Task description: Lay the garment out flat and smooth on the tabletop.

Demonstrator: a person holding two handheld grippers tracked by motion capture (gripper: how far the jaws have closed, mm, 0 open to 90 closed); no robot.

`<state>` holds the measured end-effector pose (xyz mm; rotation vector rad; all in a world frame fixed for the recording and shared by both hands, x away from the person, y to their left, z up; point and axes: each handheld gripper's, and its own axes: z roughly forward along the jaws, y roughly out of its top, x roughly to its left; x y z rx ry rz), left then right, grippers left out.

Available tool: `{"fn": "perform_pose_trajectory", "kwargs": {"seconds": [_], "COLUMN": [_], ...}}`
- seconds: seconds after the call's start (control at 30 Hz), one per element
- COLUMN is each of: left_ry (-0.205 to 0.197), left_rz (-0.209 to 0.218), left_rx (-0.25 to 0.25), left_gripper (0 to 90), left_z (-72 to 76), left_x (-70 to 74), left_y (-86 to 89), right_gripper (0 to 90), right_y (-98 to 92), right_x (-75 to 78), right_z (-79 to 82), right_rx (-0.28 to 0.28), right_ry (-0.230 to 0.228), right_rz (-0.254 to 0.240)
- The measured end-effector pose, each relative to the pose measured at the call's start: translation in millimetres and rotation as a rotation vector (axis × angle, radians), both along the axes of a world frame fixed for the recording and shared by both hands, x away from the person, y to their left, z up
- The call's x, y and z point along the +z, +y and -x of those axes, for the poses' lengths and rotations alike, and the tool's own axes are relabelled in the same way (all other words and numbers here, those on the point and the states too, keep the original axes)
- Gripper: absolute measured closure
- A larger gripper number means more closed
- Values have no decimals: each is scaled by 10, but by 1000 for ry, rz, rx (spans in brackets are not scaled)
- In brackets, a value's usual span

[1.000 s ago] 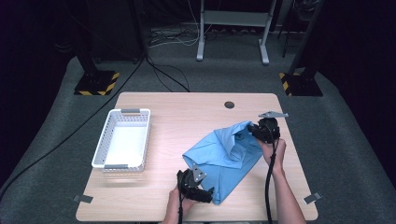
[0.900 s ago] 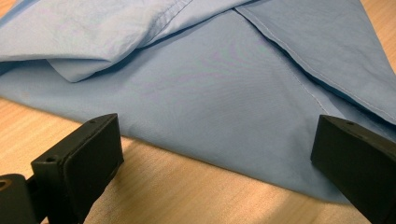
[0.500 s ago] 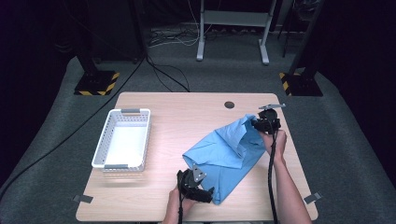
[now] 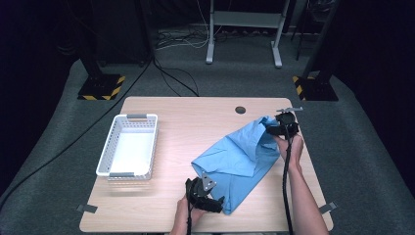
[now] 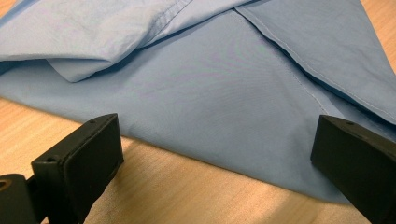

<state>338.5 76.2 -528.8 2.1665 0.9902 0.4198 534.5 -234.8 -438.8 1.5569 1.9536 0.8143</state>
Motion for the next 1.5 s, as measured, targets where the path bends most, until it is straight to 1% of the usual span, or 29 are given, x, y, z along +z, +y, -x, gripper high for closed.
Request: {"fn": "perform_pose_trajectory", "kwargs": {"seconds": [0.07, 0.17, 0.2, 0.23, 0.27, 0.3, 0.33, 0.37, 0.43, 0.5, 0.53, 0.57, 0.6, 0.63, 0.67, 0.7, 0.73, 0.77, 0.83, 0.87, 0.9, 1.0, 1.03, 1.07, 1.1, 1.13, 1.23, 1.4, 1.5], "left_ry": [0, 0, 0, 0, 0, 0, 0, 0, 0, -1, -1, -1, -2, -16, -16, -32, -41, -41, -42, -39, -27, -7, 0, 3, 6, -1, -1, -4, -5], "left_rz": [1, 1, 1, 1, 1, 1, 1, 1, 1, 0, 0, 0, -1, -6, -6, -8, 16, 16, 29, 35, 42, 34, 25, 19, 14, -5, -5, -8, -5], "left_rx": [0, 0, 0, 0, 1, 1, 1, 1, 1, 1, 1, 1, 0, 0, 0, 1, 15, 15, 25, 27, 30, 23, 18, 13, 6, 2, -4, -36, -36], "left_gripper": [19, 19, 19, 19, 19, 19, 19, 19, 19, 18, 18, 18, 18, 17, 14, 13, 10, 7, 6, 6, 5, 5, 5, 5, 5, 3, 4, 7, 9], "left_z": [0, 0, 0, 0, 0, 1, 1, 1, 1, 2, 2, 2, 4, 15, 15, 21, -11, -11, -76, -116, -206, -272, -290, -297, -300, -287, -267, -190, -156], "left_x": [0, 0, 0, 0, -1, 0, 0, 0, 0, 0, 0, 0, 1, 5, 5, 9, 26, 26, 63, 82, 90, 66, 52, 37, 23, 6, 5, 3, 2], "left_y": [0, -1, -1, -1, -1, -1, -1, -1, -1, -2, -2, -2, -2, -6, -6, -4, 18, 18, 37, 44, 41, 16, 1, -13, -23, -46, -60, -104, -117], "right_gripper": [260, 204, 185, 185, 167, 143, 123, 123, 97, 66, 66, 52, 49, 43, 43, 33, 29, 29, 31, 35, 35, 38, 37, 42, 41, 41, 41, 46, 50], "right_y": [-27, -69, -102, -102, -116, -145, -154, -154, -163, -180, -180, -180, -183, -182, -182, -193, -196, -196, -188, -173, -137, -95, -75, -25, -6, 4, 6, 10, 11], "right_x": [22, 11, -31, -31, -59, -126, -165, -165, -247, -381, -381, -483, -535, -584, -584, -663, -688, -688, -721, -737, -776, -818, -837, -845, -848, -848, -847, -852, -854], "right_z": [68, 184, 254, 254, 286, 351, 381, 381, 443, 540, 540, 600, 625, 650, 650, 695, 723, 723, 776, 798, 823, 838, 843, 855, 857, 860, 865, 920, 944], "right_rx": [8, 26, 34, 34, 38, 48, 55, 55, 68, 86, 86, 104, 117, 119, 119, 130, 130, 130, 138, 145, 165, 174, 179, 180, 186, 187, 184, 175, 173], "right_ry": [-6, -7, -3, -3, 1, 6, 15, 15, 21, 30, 30, 47, 54, 60, 60, 66, 64, 64, 51, 42, 45, 41, 42, 35, 34, 36, 39, 33, 28], "right_rz": [-8, -18, -26, -26, -26, -35, -36, -36, -41, -74, -74, -84, -80, -78, -78, -82, -89, -89, -93, -91, -90, -81, -69, -31, -18, -21, -21, -20, -18]}}
